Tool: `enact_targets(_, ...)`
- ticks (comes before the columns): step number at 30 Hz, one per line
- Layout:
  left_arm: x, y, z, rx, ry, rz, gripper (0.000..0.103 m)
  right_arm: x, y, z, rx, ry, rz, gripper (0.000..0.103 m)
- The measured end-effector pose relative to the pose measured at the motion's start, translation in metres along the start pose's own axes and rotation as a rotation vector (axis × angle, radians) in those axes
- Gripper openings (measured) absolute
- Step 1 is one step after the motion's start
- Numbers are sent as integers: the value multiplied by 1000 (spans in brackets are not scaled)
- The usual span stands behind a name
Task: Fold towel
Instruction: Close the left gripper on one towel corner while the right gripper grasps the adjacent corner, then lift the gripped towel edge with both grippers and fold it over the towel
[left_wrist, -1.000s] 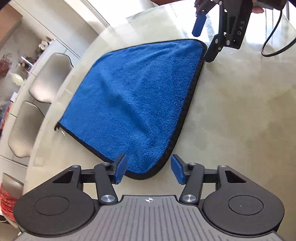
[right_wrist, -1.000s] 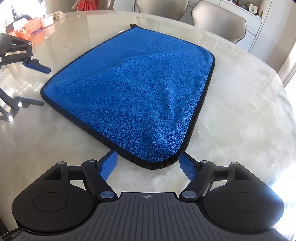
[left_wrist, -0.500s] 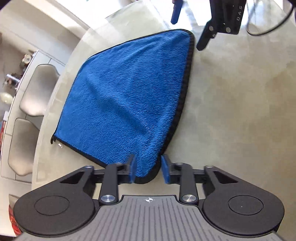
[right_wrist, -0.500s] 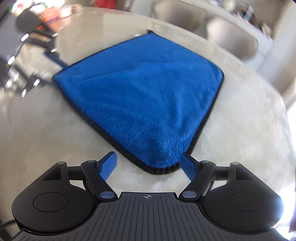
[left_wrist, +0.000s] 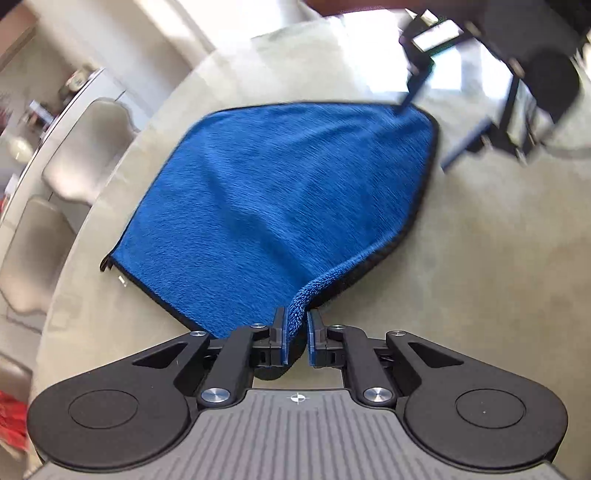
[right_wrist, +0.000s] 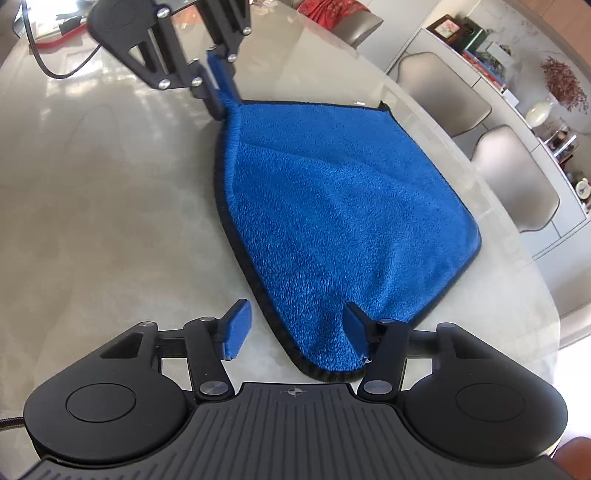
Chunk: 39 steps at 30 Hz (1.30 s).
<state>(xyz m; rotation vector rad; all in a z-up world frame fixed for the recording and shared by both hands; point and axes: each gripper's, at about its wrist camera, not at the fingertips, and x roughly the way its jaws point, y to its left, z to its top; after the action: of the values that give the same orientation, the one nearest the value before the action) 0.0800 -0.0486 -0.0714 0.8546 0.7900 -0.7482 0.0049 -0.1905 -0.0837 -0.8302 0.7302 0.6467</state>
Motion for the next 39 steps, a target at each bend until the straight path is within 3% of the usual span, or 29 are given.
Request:
enact_targets(6,-2,26,5,-164,-25,-39,9,2,9,6,-52,-14,-21,58)
enact_targets(12,-4,39,5,-231,-37,-38,9,9,10,17,4,-15,-20,57)
enact_targets(14,-5,40,3,-222,-36,-38,9,11,8,22,24,1,-24,56)
enact_targets(15,-6,40,2,-218,-36,-37,9,12,8,24,24,11,-39,48)
enact_targets(16,-7,39,1,-211,-36,-38,9,14,8,25,17,27,-58,38)
enact_targets(17,-7,38,0,-203,-34,-39,9,17,8,25,8,44,-65,14)
enact_targets(18,-8,36,0,-195,-31,-37,9,20,8,24,-6,62,-58,5)
enact_targets(28,1,7,-10,-38,50,-62,16,19,10,24,-32,73,-51,3)
enact_targets(33,7,-5,-11,14,72,-56,26,17,5,25,-15,69,-51,3)
enact_targets(36,9,-15,-13,84,83,-23,33,16,4,26,1,68,-49,3)
enact_targets(39,7,-25,-14,157,80,8,33,13,-1,28,51,59,-44,3)
